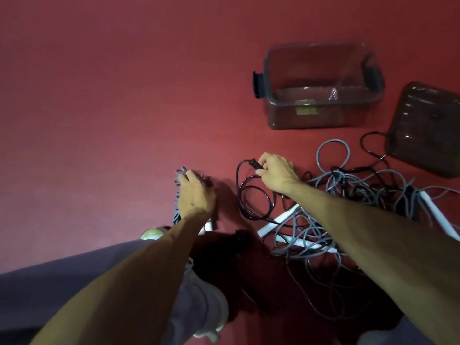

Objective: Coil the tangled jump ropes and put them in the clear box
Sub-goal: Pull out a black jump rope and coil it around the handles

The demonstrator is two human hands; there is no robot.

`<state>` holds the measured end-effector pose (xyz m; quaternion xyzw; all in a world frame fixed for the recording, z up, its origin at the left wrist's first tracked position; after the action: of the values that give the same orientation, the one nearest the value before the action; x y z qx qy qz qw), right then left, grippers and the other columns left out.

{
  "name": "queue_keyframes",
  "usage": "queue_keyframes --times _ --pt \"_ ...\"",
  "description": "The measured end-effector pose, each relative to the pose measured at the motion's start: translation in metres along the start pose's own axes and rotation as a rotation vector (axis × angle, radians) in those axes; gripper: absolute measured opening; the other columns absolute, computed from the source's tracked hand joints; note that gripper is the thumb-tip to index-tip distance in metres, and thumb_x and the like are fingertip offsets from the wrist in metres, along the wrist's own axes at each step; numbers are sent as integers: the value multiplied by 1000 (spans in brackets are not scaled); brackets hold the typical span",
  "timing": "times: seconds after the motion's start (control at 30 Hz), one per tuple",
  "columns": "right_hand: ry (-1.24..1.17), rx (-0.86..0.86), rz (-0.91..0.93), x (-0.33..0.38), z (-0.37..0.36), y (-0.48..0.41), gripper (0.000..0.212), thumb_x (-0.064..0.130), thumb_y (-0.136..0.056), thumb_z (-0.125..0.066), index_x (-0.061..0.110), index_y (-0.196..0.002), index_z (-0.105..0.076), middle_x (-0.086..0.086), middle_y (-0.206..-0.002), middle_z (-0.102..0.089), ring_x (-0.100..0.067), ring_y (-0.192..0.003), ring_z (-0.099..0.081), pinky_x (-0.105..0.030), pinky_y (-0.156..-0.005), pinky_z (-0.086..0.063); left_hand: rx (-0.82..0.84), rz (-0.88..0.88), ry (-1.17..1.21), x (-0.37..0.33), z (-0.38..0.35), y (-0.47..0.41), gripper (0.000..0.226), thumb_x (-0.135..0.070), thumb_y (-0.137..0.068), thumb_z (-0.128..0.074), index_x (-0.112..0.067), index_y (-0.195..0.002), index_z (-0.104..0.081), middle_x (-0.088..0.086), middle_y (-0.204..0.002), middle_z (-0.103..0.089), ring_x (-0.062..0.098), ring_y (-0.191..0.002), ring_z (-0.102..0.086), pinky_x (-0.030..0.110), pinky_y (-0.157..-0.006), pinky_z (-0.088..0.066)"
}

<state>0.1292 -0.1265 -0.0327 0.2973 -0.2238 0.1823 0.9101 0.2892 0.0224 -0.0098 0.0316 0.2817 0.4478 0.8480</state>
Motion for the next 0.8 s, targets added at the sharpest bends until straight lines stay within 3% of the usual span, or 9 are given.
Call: queue_keyframes --times 0.13,0.2,0.33,0.4,0.47,0.53,0.6,0.7,0.8 --pt "-139 -133 20 15 63 24 17 16 -89 -64 5 -102 -60 -12 -100 -67 -29 -96 -60 -33 -81 -46 152 -172 159 -61 8 7 17 -9 -83 -58 -13 -99 -56 8 -96 -58 24 -85 -54 28 -77 -41" --pt "-196 -182 24 19 99 41 20 17 -88 -65 10 -106 -62 -8 -102 -67 -25 -99 -60 -25 -84 -42 206 -198 249 -96 19 13 11 -10 -81 -57 -15 -89 -62 3 -79 -62 25 -79 -60 25 -72 -44" --pt "-365 -258 -27 8 165 79 31 18 -84 -71 10 -113 -66 -6 -108 -69 -18 -94 -62 -25 -88 -48 339 -345 356 -175 55 49 12 -12 -82 -54 -14 -79 -65 9 -74 -66 26 -64 -63 22 -58 -51" --pt "-516 -290 -47 2 198 102 24 10 -82 -72 3 -105 -66 -13 -105 -70 -19 -82 -65 -33 -77 -58 436 -427 332 -213 68 76 13 -5 -92 -54 -12 -85 -62 9 -75 -63 20 -59 -58 18 -49 -43" --pt "-645 -322 -28 4 232 130 8 1 -82 -69 0 -88 -63 -17 -85 -68 -20 -65 -64 -35 -67 -60 498 -509 296 -248 83 104 8 -6 -94 -55 -10 -96 -61 10 -81 -63 20 -65 -58 18 -51 -43" --pt "-724 -382 1 9 269 160 13 1 -80 -71 7 -74 -61 -10 -67 -64 -19 -55 -61 -36 -59 -58 555 -570 299 -278 93 129 10 -10 -92 -60 -10 -102 -61 10 -87 -64 20 -73 -58 21 -58 -46" --pt "-742 -461 49 15 305 190 17 6 -77 -75 13 -67 -62 -3 -57 -61 -13 -48 -57 -25 -48 -47 530 -668 280 -308 107 149 22 -24 -86 -72 -13 -103 -64 3 -88 -67 15 -74 -59 27 -67 -49" --pt "-731 -574 110 19 350 228 14 16 -72 -79 17 -68 -66 -3 -61 -61 -13 -55 -56 -25 -50 -37 370 -796 253 -349 133 172 40 -37 -78 -79 -14 -107 -65 -1 -83 -69 13 -72 -63 31 -70 -53" --pt "-761 -635 159 13 379 251 14 19 -73 -80 17 -73 -66 1 -60 -59 -12 -55 -54 -23 -48 -34 278 -921 174 -384 149 201 18 -31 -87 -71 -22 -100 -62 -5 -68 -63 12 -62 -59 27 -62 -48"
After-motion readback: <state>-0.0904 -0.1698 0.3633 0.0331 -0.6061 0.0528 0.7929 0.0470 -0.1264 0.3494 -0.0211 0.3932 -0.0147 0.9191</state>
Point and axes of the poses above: each hand's wrist, its own y-axis away from the middle knuckle, its own z-axis out of the back of the hand, x = y × z, the point moved 10 cm from there along -y, towards the middle knuckle
